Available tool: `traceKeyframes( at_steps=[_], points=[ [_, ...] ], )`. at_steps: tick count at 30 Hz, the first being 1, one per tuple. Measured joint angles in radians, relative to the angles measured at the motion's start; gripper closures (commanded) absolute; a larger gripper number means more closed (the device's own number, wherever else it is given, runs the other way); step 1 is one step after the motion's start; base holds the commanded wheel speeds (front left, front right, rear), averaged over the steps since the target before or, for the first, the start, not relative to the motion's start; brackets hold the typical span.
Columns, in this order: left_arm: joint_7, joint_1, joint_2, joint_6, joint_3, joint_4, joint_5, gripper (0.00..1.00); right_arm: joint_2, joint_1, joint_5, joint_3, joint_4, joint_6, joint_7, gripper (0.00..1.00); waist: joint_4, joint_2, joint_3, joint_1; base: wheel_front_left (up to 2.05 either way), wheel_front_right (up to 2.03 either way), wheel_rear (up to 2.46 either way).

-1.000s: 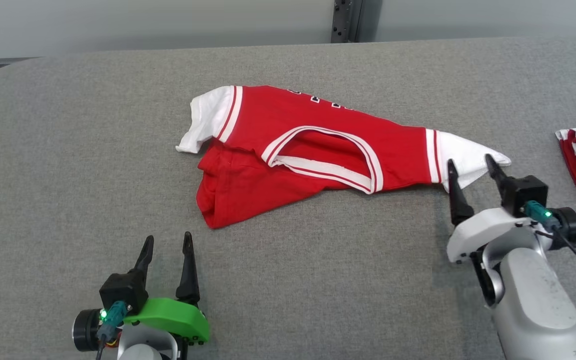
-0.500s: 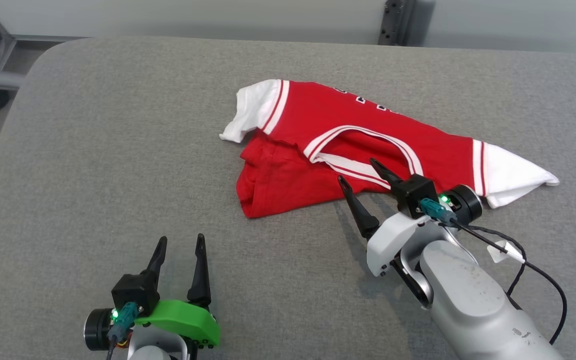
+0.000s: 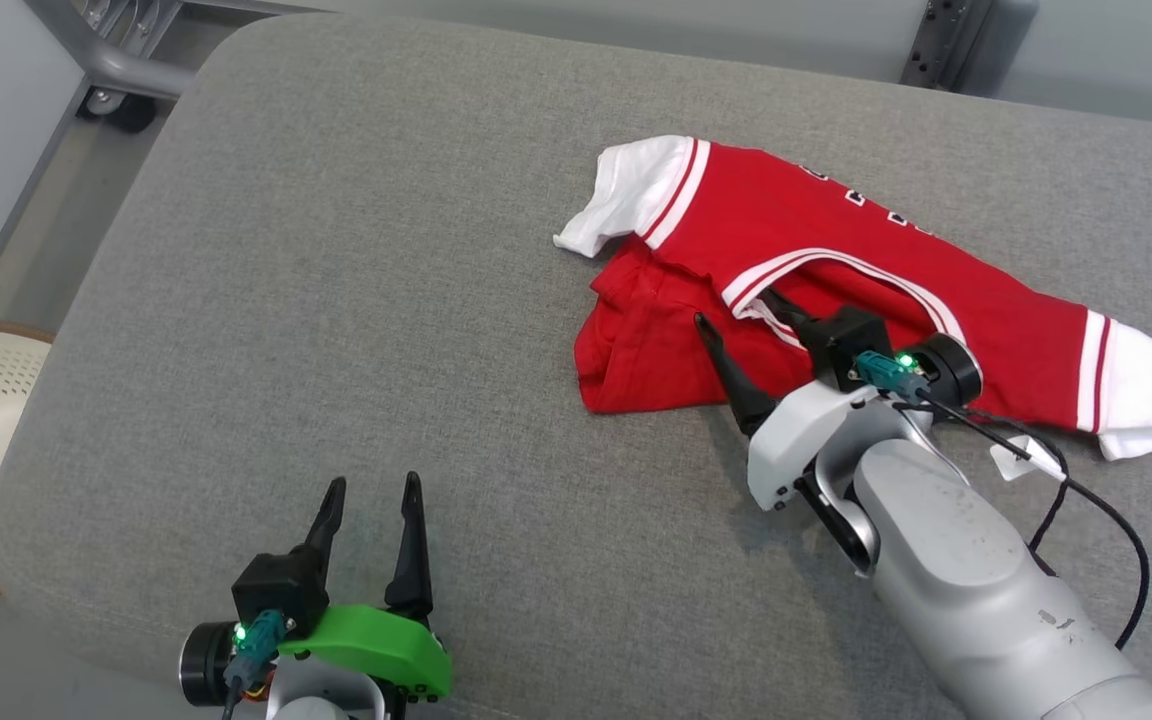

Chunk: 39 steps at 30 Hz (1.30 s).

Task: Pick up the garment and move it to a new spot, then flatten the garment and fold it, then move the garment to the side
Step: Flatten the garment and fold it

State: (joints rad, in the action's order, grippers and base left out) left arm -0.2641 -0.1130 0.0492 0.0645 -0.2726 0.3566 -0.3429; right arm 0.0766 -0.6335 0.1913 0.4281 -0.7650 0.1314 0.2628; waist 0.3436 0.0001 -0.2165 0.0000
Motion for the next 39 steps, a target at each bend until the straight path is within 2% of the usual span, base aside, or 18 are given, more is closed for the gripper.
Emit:
traceKeyframes(
  at_steps=[3, 10, 14, 17, 21, 22, 23, 27, 30, 36, 39],
  points=[
    [0.0, 0.0, 0.0, 0.006, -0.002, -0.002, -0.01, 0.0, 0.016, -0.015, 0.0, -0.019, -0.012, 0.0, 0.0, 1.0, 0.007, 0.0, -0.015, 0.0, 0.0, 0.0, 0.0],
    [0.0, -0.008, 0.0, 0.012, -0.011, -0.006, -0.024, 0.0, 0.043, -0.061, -0.01, -0.058, -0.024, 0.0, 0.0, 1.0, 0.007, 0.0, -0.035, 0.0, 0.0, 0.0, 0.0],
    [0.0, -0.013, 0.0, 0.012, -0.016, -0.013, -0.026, 0.0, 0.066, -0.088, -0.001, -0.122, 0.004, 0.0, 0.0, 1.0, 0.006, 0.0, -0.045, 0.0, 0.0, 0.0, 0.0],
    [0.0, -0.02, 0.0, 0.012, -0.022, -0.016, -0.028, 0.0, 0.118, -0.15, -0.02, -0.192, 0.004, 0.0, 0.0, 1.0, 0.009, 0.0, -0.056, 0.0, 0.0, 0.0, 0.0],
    [0.0, -0.034, 0.0, 0.009, -0.037, -0.017, -0.028, 0.0, 0.215, -0.268, -0.095, -0.32, -0.078, 0.0, 0.0, 1.0, 0.017, 0.0, -0.077, 0.0, 0.0, 0.0, 0.0],
    [0.0, -0.038, 0.0, 0.007, -0.042, -0.016, -0.028, 0.0, 0.235, -0.293, -0.115, -0.361, -0.109, 0.0, 0.0, 0.1, 0.021, 0.0, -0.081, 0.0, 0.0, 0.0, 0.0],
    [0.0, -0.041, 0.0, 0.007, -0.045, -0.015, -0.028, 0.0, 0.248, -0.308, -0.135, -0.391, -0.138, 0.0, 0.0, 0.0, 0.025, 0.0, -0.084, 0.0, 0.0, 0.0, 0.0],
    [0.0, -0.044, 0.0, 0.006, -0.052, -0.014, -0.03, 0.0, 0.275, -0.35, -0.219, -0.509, -0.237, 0.0, 0.0, 0.0, 0.036, 0.0, -0.097, 0.0, 0.0, 0.0, 0.0],
    [0.0, -0.046, 0.0, 0.007, -0.051, -0.014, -0.03, 0.0, 0.255, -0.349, -0.26, -0.57, -0.248, 0.0, 0.0, 0.0, 0.029, 0.0, -0.103, 0.0, 0.0, 0.0, 0.0],
    [0.0, -0.064, 0.0, 0.006, -0.044, -0.021, -0.018, 0.0, 0.173, -0.25, -0.263, -0.622, -0.146, 0.0, 0.0, 0.0, -0.021, 0.0, -0.101, 0.0, 0.0, 0.0, 0.0],
    [0.0, -0.076, 0.0, 0.001, -0.035, -0.027, -0.011, 0.0, 0.134, -0.171, -0.241, -0.604, -0.053, 0.0, 0.0, 0.0, -0.058, 0.0, -0.096, 0.0, 0.0, 0.0, 0.0]
  ],
)
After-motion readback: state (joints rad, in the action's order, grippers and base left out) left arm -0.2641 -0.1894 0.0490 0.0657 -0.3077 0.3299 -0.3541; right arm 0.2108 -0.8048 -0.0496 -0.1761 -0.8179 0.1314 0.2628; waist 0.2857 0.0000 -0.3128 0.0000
